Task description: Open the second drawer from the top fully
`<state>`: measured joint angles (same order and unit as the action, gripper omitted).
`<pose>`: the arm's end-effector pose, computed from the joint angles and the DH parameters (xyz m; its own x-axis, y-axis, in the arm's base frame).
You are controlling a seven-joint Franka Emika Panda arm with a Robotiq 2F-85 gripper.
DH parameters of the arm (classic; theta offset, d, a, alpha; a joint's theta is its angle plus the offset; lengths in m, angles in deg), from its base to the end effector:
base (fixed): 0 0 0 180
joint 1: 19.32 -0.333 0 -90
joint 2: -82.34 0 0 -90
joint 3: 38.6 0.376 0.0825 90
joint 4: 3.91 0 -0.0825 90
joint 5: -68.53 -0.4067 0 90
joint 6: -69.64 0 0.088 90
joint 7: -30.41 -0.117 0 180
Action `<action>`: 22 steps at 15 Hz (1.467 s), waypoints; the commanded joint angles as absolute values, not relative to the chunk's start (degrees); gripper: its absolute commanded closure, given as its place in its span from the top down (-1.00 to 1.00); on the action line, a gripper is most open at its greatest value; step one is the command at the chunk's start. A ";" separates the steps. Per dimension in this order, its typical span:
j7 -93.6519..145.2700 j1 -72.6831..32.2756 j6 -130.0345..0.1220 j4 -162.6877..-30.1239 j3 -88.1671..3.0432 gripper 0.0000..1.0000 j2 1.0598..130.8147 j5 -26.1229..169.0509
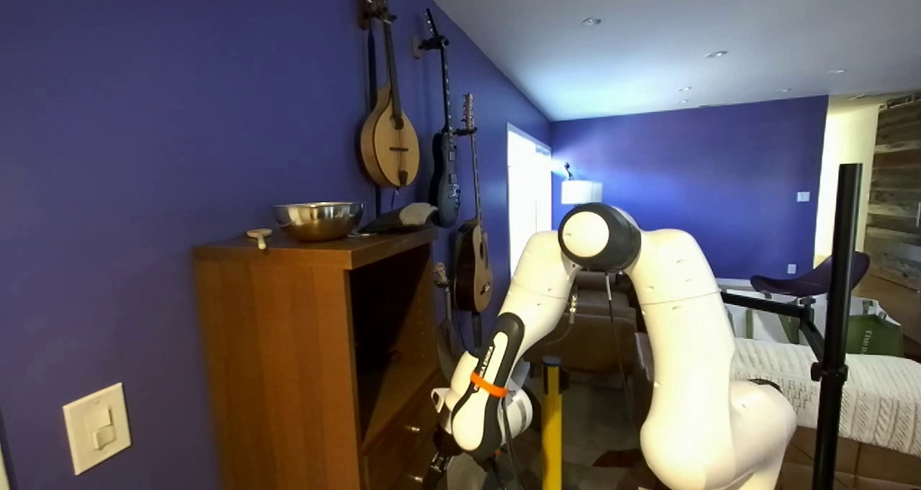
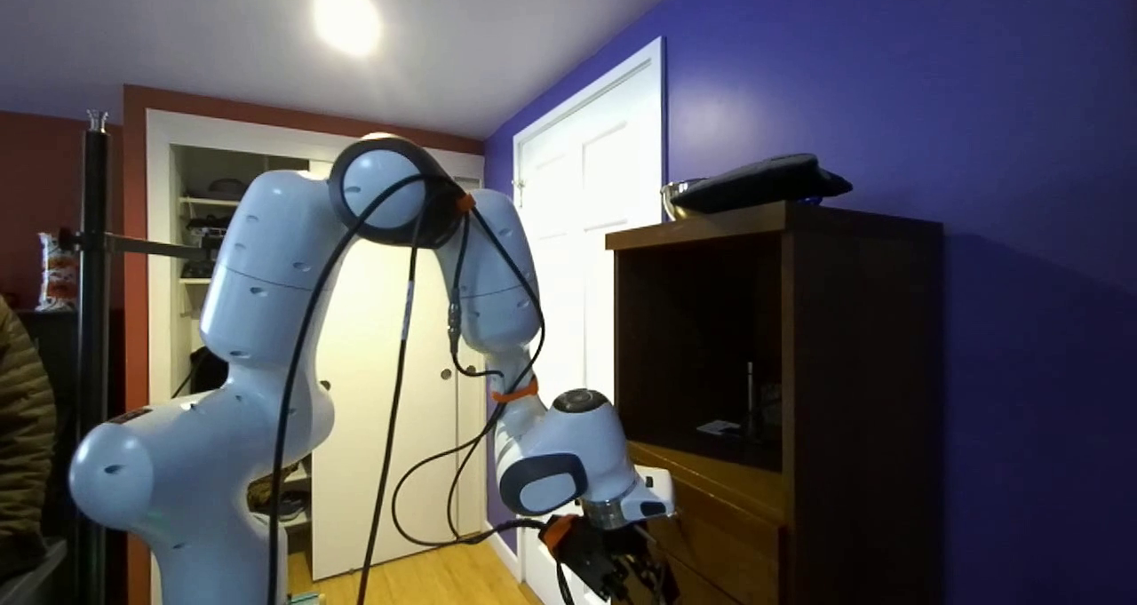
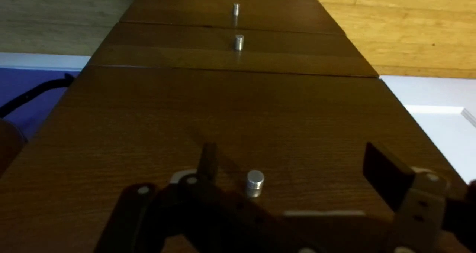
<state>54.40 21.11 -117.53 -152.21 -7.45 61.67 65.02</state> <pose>0.4891 -0.0784 0.2133 0.9135 0.1124 0.3910 0.1393 -0.9894 -0.0412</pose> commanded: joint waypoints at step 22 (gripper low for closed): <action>36.97 8.08 -127.72 -144.87 -22.15 -0.90 52.58 77.82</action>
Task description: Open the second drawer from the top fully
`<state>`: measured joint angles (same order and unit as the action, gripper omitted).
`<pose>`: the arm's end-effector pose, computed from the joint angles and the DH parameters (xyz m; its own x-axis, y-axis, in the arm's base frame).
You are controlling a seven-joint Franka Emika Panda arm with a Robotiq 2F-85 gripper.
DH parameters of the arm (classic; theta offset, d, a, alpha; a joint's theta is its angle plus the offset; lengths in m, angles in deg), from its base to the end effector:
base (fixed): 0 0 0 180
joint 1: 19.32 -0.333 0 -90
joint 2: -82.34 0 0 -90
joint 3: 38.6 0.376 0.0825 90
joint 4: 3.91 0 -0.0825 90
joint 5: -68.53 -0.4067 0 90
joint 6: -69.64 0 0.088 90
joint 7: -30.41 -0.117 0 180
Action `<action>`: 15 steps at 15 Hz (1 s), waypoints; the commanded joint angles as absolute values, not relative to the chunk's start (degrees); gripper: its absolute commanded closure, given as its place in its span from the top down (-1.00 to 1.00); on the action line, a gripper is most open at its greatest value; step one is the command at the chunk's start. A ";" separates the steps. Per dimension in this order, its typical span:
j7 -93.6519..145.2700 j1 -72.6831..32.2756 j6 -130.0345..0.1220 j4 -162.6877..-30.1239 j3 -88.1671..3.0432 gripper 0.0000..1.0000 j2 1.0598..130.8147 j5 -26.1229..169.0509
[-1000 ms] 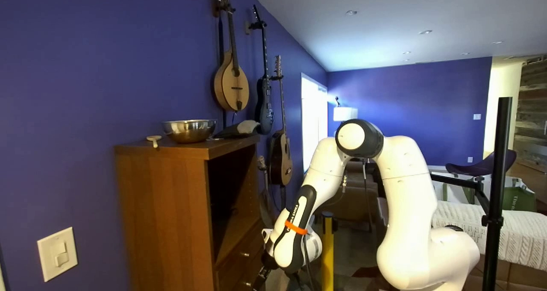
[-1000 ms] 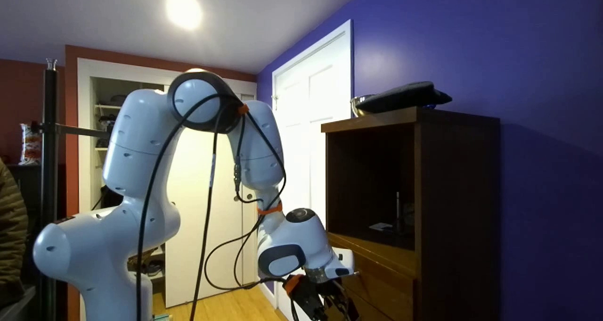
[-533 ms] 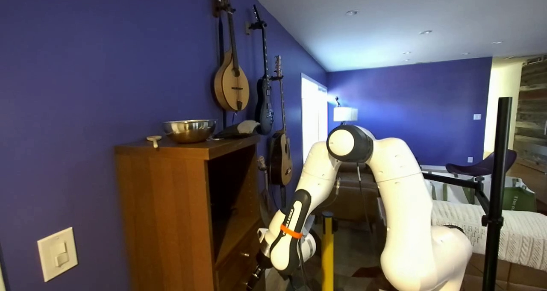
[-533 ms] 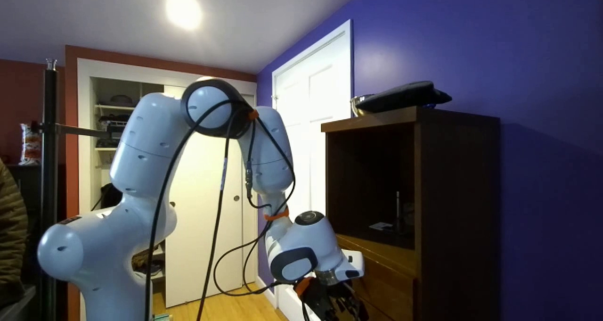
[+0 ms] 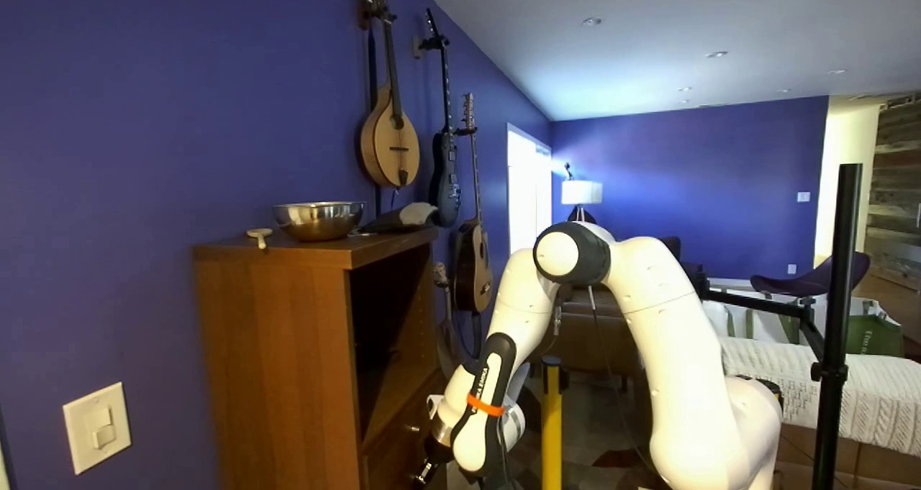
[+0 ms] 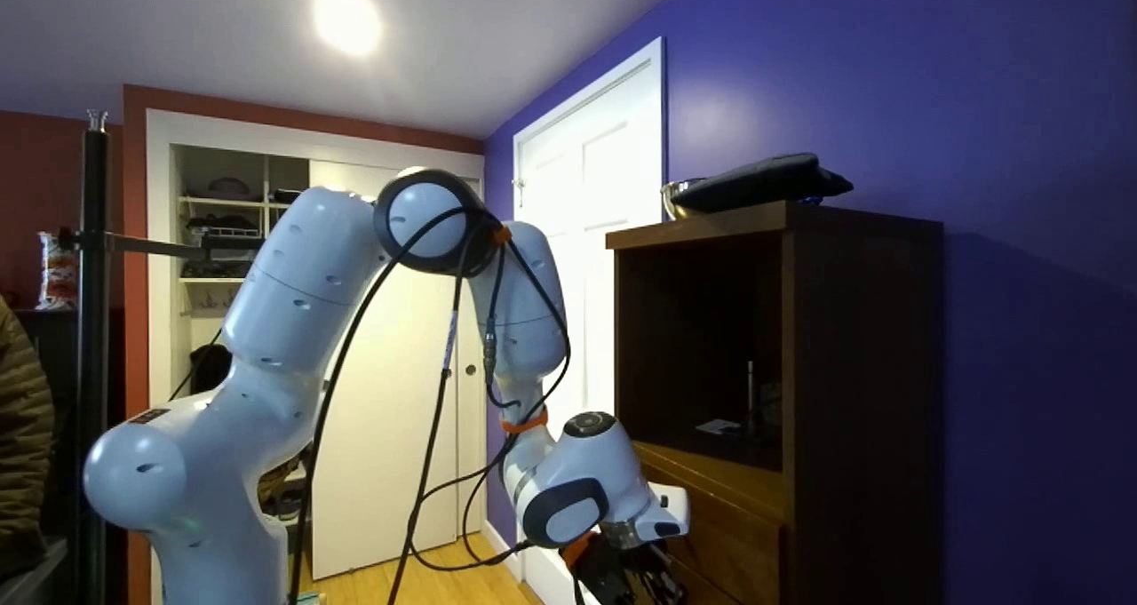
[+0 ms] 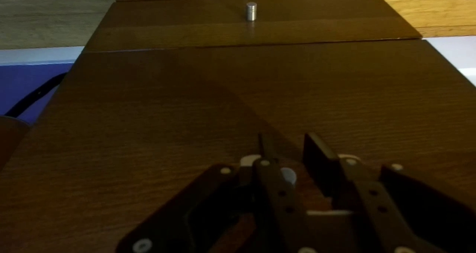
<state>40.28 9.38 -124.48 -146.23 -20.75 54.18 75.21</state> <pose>0.5235 -0.0828 0.1803 0.8954 0.0207 0.4448 0.0464 -0.9978 -0.0468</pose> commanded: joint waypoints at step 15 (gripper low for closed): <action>40.19 -3.49 -98.83 -152.99 -37.47 0.06 68.85 75.03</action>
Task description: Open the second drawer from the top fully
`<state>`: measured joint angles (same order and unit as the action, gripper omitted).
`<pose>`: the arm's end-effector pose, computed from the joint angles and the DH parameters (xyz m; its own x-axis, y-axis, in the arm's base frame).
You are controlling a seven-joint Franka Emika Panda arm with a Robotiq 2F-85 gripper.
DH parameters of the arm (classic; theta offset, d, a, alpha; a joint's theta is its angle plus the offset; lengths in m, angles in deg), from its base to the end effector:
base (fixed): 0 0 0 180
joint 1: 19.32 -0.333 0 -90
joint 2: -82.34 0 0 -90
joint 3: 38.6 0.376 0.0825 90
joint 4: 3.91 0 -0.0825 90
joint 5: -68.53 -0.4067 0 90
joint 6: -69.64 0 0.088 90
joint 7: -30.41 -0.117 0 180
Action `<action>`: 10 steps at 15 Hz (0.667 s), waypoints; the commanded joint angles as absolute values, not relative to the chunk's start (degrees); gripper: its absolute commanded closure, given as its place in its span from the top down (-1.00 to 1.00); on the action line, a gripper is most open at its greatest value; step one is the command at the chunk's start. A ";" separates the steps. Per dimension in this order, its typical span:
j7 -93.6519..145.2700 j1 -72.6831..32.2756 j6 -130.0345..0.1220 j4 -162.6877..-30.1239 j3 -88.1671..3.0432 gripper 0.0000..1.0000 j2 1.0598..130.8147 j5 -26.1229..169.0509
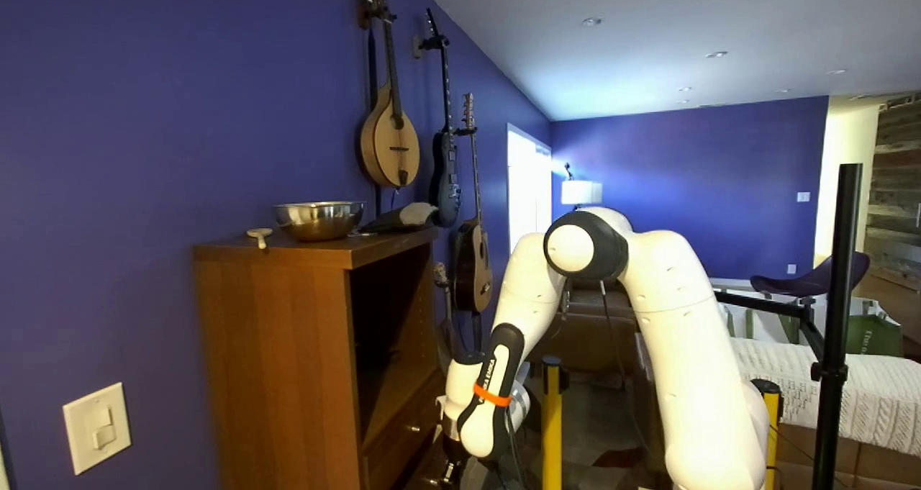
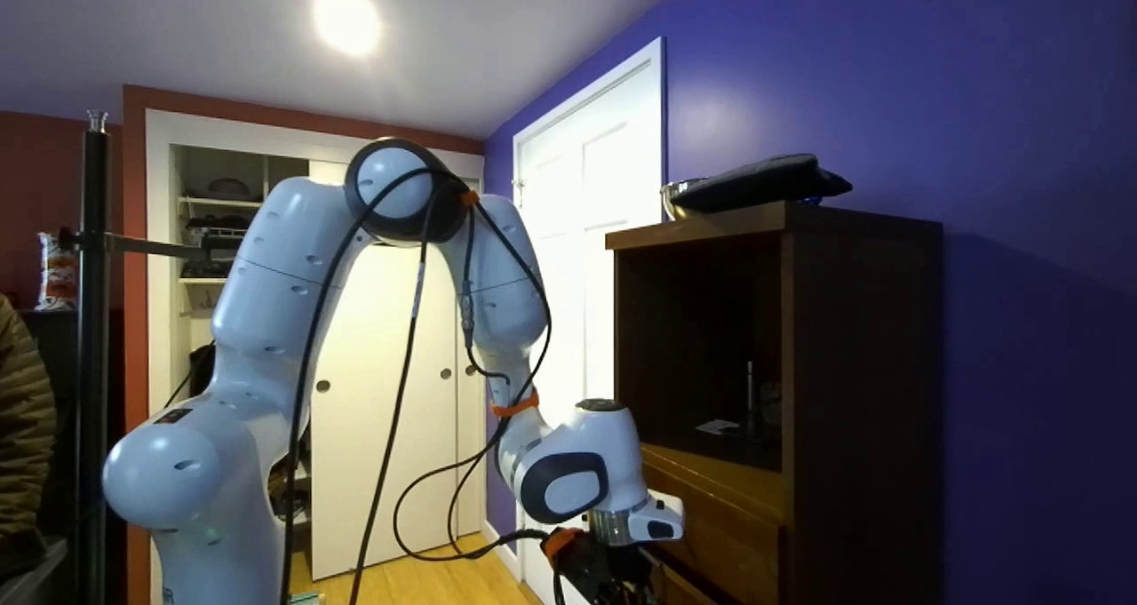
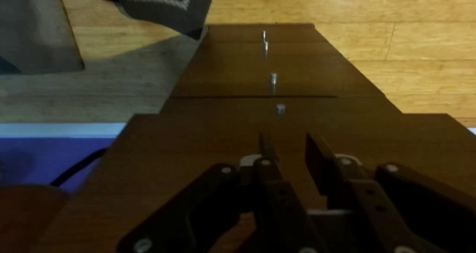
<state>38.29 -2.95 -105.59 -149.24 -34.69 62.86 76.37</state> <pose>0.4874 -0.0955 0.1904 0.9825 0.0520 0.1786 0.0459 -0.9982 0.0382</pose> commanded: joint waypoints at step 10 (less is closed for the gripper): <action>69.92 9.25 -94.93 -150.06 -16.08 1.00 69.61 44.55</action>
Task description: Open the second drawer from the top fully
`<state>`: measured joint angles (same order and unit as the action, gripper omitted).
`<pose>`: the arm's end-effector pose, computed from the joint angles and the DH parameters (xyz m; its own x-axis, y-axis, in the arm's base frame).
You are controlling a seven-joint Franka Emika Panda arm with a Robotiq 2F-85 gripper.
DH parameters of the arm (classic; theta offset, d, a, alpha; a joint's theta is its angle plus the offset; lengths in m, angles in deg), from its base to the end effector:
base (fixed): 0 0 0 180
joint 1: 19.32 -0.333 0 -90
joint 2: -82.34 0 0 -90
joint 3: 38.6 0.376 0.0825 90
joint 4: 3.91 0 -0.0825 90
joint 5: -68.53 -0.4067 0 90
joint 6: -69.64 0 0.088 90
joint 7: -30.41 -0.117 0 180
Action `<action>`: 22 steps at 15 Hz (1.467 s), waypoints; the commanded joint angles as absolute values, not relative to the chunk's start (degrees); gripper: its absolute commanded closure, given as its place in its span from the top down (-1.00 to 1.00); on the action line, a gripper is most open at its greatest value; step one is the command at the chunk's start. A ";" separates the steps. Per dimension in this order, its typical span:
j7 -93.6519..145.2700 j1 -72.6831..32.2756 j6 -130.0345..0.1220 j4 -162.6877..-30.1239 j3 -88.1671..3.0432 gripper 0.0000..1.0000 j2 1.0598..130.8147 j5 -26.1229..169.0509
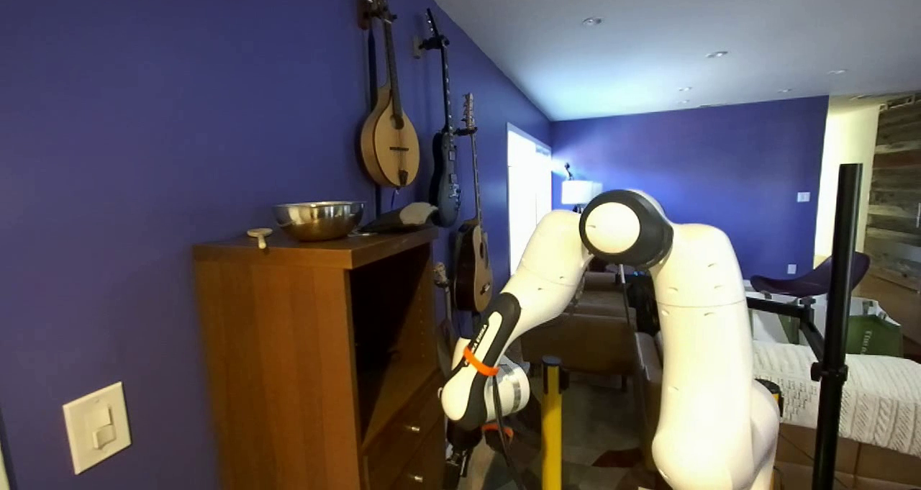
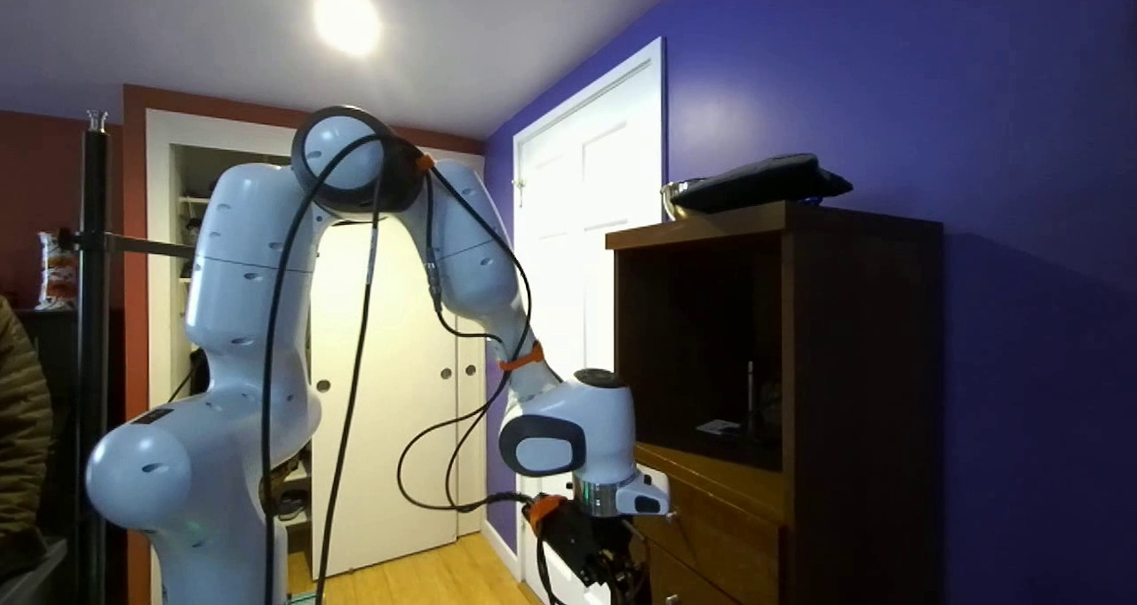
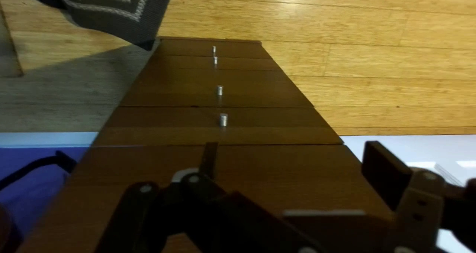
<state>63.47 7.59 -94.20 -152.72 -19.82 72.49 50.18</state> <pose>0.4605 -0.0790 0.2345 0.9826 0.1146 0.1462 0.1308 -0.9856 -0.1068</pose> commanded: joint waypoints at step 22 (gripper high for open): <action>66.90 16.61 -118.09 -141.23 -9.50 -0.28 52.25 47.78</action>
